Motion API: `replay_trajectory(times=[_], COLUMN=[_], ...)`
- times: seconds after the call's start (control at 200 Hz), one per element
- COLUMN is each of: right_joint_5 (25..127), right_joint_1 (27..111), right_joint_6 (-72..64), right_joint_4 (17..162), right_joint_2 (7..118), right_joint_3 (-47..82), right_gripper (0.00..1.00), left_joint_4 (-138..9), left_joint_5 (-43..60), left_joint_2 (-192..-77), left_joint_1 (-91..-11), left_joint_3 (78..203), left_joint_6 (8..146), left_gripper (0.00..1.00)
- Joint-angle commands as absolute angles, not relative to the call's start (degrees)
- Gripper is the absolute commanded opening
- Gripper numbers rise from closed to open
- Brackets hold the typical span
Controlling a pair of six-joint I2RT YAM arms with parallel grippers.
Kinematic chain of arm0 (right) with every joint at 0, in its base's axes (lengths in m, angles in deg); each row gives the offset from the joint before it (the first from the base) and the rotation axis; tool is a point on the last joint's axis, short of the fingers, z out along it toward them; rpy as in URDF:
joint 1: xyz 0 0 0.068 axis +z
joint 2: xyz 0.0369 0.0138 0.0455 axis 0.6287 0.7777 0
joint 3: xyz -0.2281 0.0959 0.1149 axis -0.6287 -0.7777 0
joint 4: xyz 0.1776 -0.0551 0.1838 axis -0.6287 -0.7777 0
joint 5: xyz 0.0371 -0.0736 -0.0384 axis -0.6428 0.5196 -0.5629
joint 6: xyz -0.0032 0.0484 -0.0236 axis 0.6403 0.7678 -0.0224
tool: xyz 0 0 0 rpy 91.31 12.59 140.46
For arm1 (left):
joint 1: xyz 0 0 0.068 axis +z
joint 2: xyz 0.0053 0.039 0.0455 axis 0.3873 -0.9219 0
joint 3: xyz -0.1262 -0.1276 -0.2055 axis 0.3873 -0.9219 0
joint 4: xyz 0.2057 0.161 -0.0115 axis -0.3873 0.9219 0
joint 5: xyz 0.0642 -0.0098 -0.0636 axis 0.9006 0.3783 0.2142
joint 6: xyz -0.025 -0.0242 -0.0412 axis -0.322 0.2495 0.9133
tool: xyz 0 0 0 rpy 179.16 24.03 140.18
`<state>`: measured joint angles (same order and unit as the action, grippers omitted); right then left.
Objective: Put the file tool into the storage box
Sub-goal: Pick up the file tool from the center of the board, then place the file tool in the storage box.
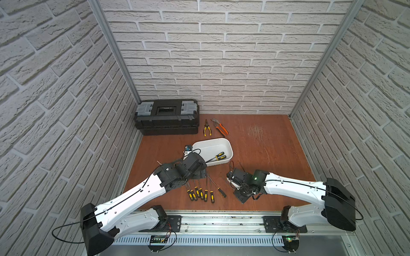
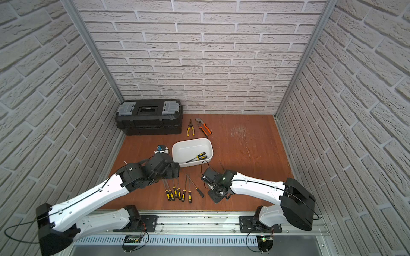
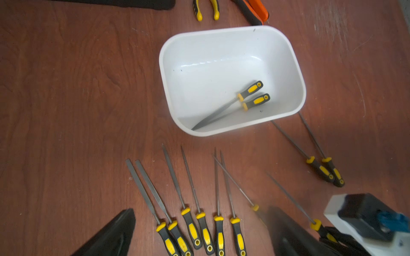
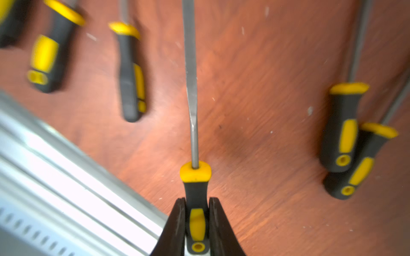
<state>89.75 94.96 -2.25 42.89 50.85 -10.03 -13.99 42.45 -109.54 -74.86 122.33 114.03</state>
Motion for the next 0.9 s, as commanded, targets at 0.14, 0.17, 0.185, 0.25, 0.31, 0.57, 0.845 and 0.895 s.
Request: replay_trajectory(times=[0.14,0.17,0.185,0.25,0.31,0.57,0.845,0.895], right_joint_5=[93.75,93.44,93.13,91.64,90.65,86.94,85.69,85.9], right_joint_1=[91.49,90.21,89.49,86.06,82.44,72.88,71.74,71.74], right_joint_6=[-21.34,-24.28,-25.95,-32.68,-37.2,-51.86,-59.56,-59.83], right_joint_4=[36.8,36.28,36.01,35.04,34.18,31.82,38.51,39.4], right_joint_2=[51.35,52.6,53.27,56.47,59.72,76.61,90.32,91.93], right_joint_3=[7.21,9.37,10.38,14.61,18.85,36.19,45.87,46.62], right_gripper=[0.04,0.04,0.04,0.04,0.03,0.03,0.03,0.03], left_joint_4=[-20.29,-21.12,-21.5,-23.63,-25.66,-23.98,-23.25,-22.96], left_joint_5=[42.14,40.02,39.41,36.25,31.82,21.99,19.44,19.2], left_joint_2=[-108.13,-108.37,-108.5,-109.22,-110.66,-118.62,-119.38,-119.38], left_joint_1=[-66.17,-64.54,-63.66,-59.84,-55.92,-47.14,-43.89,-43.88], left_joint_3=[124.03,124.37,124.49,125.11,125.67,132.75,134.21,134.03], left_joint_6=[116.24,116.57,116.65,116.74,116.55,112.07,111.34,111.48], left_gripper=[0.98,0.98,0.98,0.98,0.98,0.98,0.98,0.98])
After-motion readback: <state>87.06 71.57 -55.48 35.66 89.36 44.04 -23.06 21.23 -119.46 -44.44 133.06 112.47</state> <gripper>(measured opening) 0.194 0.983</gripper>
